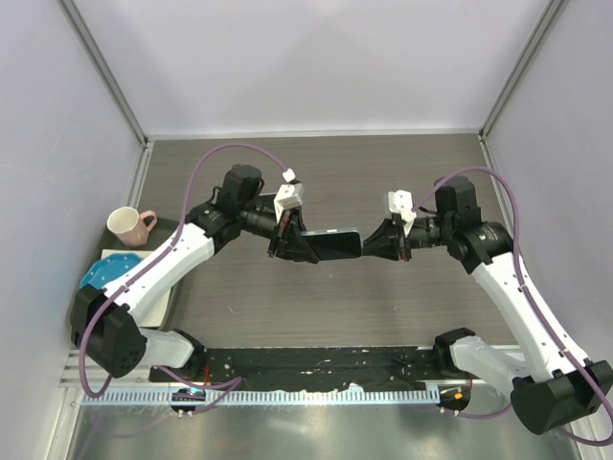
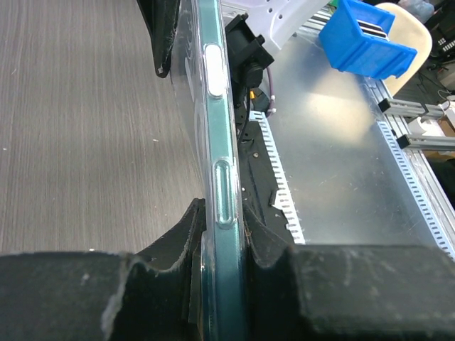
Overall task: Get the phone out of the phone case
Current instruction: Remove the phone case from the phone.
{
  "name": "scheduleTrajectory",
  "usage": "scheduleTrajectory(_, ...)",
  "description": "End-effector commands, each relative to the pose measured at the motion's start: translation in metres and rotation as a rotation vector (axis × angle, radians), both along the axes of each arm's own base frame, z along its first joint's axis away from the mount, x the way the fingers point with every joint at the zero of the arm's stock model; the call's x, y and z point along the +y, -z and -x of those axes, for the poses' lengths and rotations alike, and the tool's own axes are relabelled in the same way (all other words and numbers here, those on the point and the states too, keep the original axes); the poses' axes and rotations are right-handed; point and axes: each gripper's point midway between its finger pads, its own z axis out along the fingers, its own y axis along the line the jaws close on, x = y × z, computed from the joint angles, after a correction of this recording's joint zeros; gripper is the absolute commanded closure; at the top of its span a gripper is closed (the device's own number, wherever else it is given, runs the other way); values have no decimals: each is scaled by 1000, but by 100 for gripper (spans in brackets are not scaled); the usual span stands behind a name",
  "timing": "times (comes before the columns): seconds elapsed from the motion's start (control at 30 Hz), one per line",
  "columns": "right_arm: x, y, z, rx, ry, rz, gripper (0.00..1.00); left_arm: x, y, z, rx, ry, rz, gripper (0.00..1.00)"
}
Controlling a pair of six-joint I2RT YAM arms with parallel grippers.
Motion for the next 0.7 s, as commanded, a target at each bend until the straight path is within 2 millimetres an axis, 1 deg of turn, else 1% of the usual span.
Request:
scheduleTrajectory(0.0, -3, -37, -24, -274, 19, -5, 90, 19, -39, 58, 53, 267, 145, 100)
scheduleTrajectory(0.03, -4, -38, -22, -274, 19, -4, 87, 20, -40, 58, 50, 265, 147, 100)
scheduleTrajectory(0.07, -4, -40, -19, -272, 14, -2, 80, 20, -40, 56, 47, 256, 146, 100)
scheduleTrajectory(0.1, -5, -40, -18, -270, 19, 4, 76, 21, -41, 55, 41, 252, 148, 100)
scheduleTrajectory(0.13, -6, -41, -16, -266, 23, 8, 68, 22, -42, 55, 34, 246, 149, 100)
scheduleTrajectory(0.2, -8, -43, -15, -271, 32, 14, 60, 22, -41, 52, 30, 233, 147, 100)
scheduleTrajectory(0.37, -13, -48, -8, -270, 54, 27, 52, 20, -37, 42, 2, 180, 132, 100)
scheduleTrajectory(0.43, -14, -50, -8, -256, 71, 29, 52, 20, -35, 40, -5, 166, 129, 100)
scheduleTrajectory(0.47, -15, -53, -7, -256, 76, 24, 51, 20, -34, 37, -11, 153, 125, 100)
scheduleTrajectory(0.5, -15, -55, -7, -252, 81, 21, 39, 20, -31, 36, -9, 147, 122, 100)
scheduleTrajectory(0.53, -15, -57, -6, -232, 91, 15, 37, 21, -31, 36, -16, 147, 126, 100)
scheduleTrajectory(0.63, -12, -69, -4, -193, 100, -19, 36, 21, -29, 33, -23, 134, 126, 100)
scheduleTrajectory(0.67, -11, -75, 1, -181, 83, -43, 36, 21, -29, 32, -23, 129, 124, 100)
